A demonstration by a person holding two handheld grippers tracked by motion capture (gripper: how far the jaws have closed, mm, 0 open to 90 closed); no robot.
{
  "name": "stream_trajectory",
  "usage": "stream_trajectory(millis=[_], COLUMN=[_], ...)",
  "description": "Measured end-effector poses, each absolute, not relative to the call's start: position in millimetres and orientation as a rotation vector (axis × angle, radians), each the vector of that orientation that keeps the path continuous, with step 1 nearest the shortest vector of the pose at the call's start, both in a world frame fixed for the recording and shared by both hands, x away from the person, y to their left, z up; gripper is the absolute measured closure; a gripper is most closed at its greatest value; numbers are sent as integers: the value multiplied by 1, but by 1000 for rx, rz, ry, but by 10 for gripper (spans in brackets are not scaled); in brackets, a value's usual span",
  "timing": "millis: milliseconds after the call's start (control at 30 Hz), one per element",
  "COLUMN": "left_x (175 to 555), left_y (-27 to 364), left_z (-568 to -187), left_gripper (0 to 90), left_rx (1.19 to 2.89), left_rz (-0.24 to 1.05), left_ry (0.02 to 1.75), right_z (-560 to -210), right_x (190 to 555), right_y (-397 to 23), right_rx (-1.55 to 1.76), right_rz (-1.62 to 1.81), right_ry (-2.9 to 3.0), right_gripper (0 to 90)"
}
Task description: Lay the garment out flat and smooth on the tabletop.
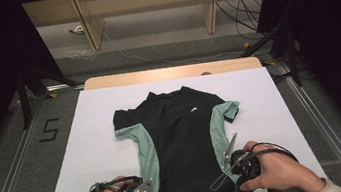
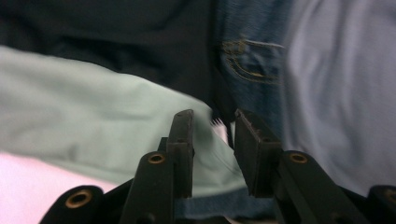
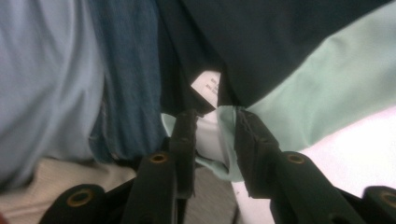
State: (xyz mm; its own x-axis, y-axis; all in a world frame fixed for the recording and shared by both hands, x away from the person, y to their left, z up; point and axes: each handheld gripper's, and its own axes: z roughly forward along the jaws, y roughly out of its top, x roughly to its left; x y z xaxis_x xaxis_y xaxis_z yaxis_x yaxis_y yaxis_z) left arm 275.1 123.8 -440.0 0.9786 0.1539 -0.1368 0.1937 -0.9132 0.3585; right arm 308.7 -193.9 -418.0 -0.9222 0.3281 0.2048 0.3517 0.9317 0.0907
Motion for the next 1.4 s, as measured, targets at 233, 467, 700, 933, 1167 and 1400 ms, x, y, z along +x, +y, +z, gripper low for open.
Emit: stream_trajectory(millis=[233, 467, 700, 933, 1167, 1400], left_x=[287, 284, 286, 293, 295, 342], left_y=[118, 117, 126, 141, 158, 168], left_z=[-456, -458, -447, -435, -421, -419], left_gripper=[658, 775, 835, 813, 624, 520], left_rx=[2808, 2847, 2818, 2755, 2712, 2702], left_rz=[-112, -72, -93, -179, -244, 111], left_ry=[284, 289, 283, 304, 346, 546], right_z=[-442, -443, -435, -425, -404, -403], right_x=[315, 311, 302, 305, 324, 375], right_y=[-185, -183, -191, -202, -217, -241], right_rx=[-412, -332, -223, -235, -459, -950], right_rz=[-39, 2, -12, -34, -237, -518], right_ry=[-2961, -2963, -2846, -2792, -2842, -2914], right_gripper=[788, 891, 891, 856, 716, 634])
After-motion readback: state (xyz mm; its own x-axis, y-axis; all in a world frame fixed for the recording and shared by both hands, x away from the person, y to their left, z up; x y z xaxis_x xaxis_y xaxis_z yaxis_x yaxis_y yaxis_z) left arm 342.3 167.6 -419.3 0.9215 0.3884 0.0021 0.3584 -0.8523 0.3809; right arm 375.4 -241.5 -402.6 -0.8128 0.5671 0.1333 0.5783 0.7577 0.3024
